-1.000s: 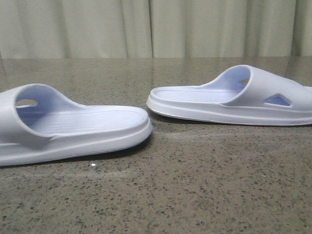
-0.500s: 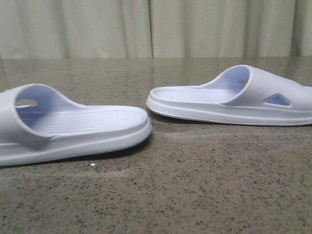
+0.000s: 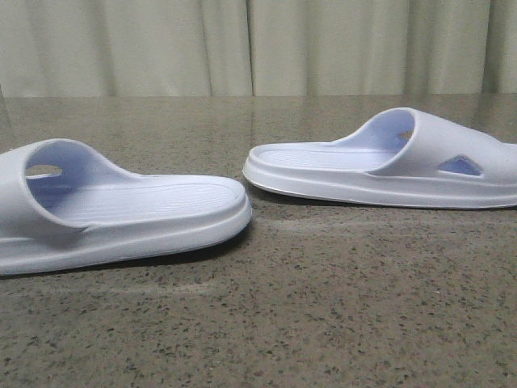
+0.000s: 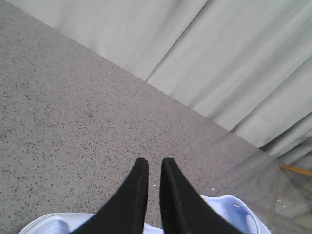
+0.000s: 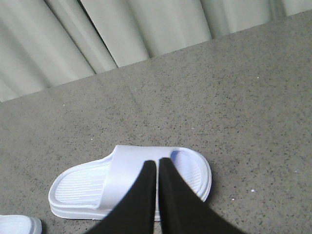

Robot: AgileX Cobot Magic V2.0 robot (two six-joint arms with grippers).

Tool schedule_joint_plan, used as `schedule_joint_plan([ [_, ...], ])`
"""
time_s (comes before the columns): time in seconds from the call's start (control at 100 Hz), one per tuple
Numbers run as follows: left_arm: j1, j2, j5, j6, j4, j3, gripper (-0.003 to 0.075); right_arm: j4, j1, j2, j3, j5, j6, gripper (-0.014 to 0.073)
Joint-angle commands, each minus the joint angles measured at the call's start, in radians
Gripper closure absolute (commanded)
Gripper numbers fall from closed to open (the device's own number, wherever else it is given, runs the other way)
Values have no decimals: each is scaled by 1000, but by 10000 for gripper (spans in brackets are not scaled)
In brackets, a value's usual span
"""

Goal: Insert blue slippers together front up
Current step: 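Close the left gripper on the heel rim of the white slipper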

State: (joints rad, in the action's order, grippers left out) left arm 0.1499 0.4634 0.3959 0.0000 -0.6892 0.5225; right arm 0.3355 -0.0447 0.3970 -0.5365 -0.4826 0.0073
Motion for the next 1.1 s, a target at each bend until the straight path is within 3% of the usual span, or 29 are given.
schedule_joint_plan([
  [0.0,6,16,-48,0,-21,33,668,11,7,15,-37,73,-7,536],
  [0.09,6,16,-48,0,-21,33,587,11,7,15,-37,79,-7,399],
  [0.18,6,16,-40,0,-25,33,447,11,7,15,-37,96,-7,298],
  [0.28,6,16,-37,0,-25,33,249,11,7,15,-37,120,-7,276],
  [0.35,6,16,-34,0,-25,33,164,11,7,15,-37,133,-7,276],
  [0.53,6,16,-47,-23,-23,27,160,11,7,17,-37,145,-7,276],
  [0.75,6,16,-53,-321,158,-52,160,11,7,17,-37,145,-7,276],
  [1.09,6,16,-53,-487,252,-159,160,11,7,17,-37,147,-7,276],
])
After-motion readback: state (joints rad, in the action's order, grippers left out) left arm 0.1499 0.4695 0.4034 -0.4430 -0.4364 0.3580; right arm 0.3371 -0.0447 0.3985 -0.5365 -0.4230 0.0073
